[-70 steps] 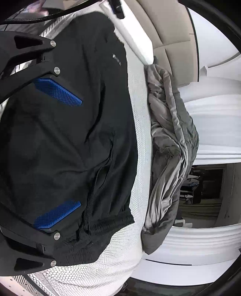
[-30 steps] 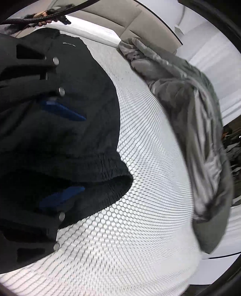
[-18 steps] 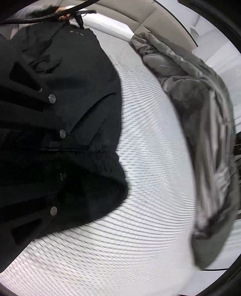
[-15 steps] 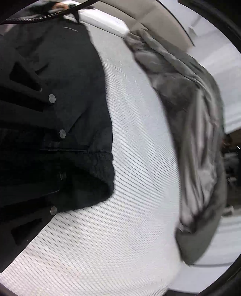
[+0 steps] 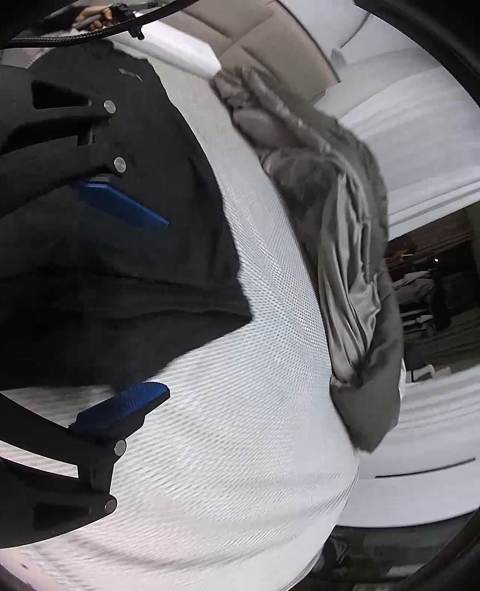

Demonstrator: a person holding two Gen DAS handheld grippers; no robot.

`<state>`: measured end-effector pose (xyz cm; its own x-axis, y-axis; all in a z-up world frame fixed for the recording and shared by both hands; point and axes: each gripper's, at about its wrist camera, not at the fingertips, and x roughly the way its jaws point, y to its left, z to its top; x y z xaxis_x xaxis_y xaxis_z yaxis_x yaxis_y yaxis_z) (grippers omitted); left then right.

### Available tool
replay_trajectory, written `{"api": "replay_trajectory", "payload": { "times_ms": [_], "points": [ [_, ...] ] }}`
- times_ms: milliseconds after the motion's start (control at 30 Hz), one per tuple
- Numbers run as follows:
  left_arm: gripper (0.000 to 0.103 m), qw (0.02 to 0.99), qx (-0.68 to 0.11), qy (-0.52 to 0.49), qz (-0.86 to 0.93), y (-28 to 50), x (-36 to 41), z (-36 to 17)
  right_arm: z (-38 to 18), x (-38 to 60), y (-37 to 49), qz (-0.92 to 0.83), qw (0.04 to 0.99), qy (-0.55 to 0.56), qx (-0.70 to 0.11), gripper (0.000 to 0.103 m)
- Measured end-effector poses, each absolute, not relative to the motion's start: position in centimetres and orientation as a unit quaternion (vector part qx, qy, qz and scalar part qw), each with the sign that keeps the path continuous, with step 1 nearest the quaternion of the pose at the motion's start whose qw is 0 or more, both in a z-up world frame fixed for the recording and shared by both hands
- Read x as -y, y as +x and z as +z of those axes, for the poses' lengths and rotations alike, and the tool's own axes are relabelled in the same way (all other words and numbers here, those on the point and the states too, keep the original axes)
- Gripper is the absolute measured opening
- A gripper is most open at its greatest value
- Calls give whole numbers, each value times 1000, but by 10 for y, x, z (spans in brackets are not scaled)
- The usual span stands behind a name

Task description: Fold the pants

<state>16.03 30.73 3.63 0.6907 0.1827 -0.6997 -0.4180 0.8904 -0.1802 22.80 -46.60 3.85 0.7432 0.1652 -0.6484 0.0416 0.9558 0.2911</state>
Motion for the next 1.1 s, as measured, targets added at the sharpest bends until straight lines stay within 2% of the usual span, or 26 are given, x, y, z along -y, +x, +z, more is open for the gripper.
{"api": "replay_trajectory", "payload": {
  "times_ms": [33,200,367,400,433,500,567,600,633,733,800,867,967,1000,1033,1100],
  "points": [
    [85,907,-353,-167,160,149,-299,40,39,467,212,30,921,155,-356,88],
    [102,915,-335,-175,140,95,-252,48,19,485,139,17,912,212,-352,88],
    [102,914,-334,-191,131,37,-218,41,-32,499,102,21,875,319,-364,88],
    [102,912,-334,-199,132,31,-217,37,-40,498,101,31,869,334,-364,84],
    [102,910,-336,-204,132,25,-217,33,-46,495,104,41,866,344,-361,75],
    [102,904,-347,-208,141,14,-213,23,-54,487,112,66,861,362,-351,66],
    [102,899,-354,-210,147,5,-212,16,-52,479,125,56,869,347,-349,45],
    [102,899,-355,-211,148,2,-214,14,-50,477,129,50,870,338,-356,27],
    [102,897,-356,-212,152,-1,-215,12,-44,477,131,44,873,331,-355,14],
    [102,890,-357,-224,176,-17,-222,4,-23,484,109,17,904,290,-314,13],
    [102,887,-354,-233,181,-25,-228,0,-28,492,104,-13,903,281,-326,15],
    [102,884,-354,-244,181,-33,-232,-7,-46,501,106,-17,885,310,-347,23],
    [100,875,-360,-273,174,-43,-240,-17,-58,506,100,-1,872,356,-336,40],
    [89,873,-356,-289,164,-45,-243,-20,-57,506,96,-2,875,359,-325,49],
    [73,873,-354,-295,157,-46,-246,-22,-56,509,92,0,877,361,-317,52],
    [65,870,-357,-304,153,-41,-254,-26,-57,509,90,7,875,364,-318,52]
  ]
}}
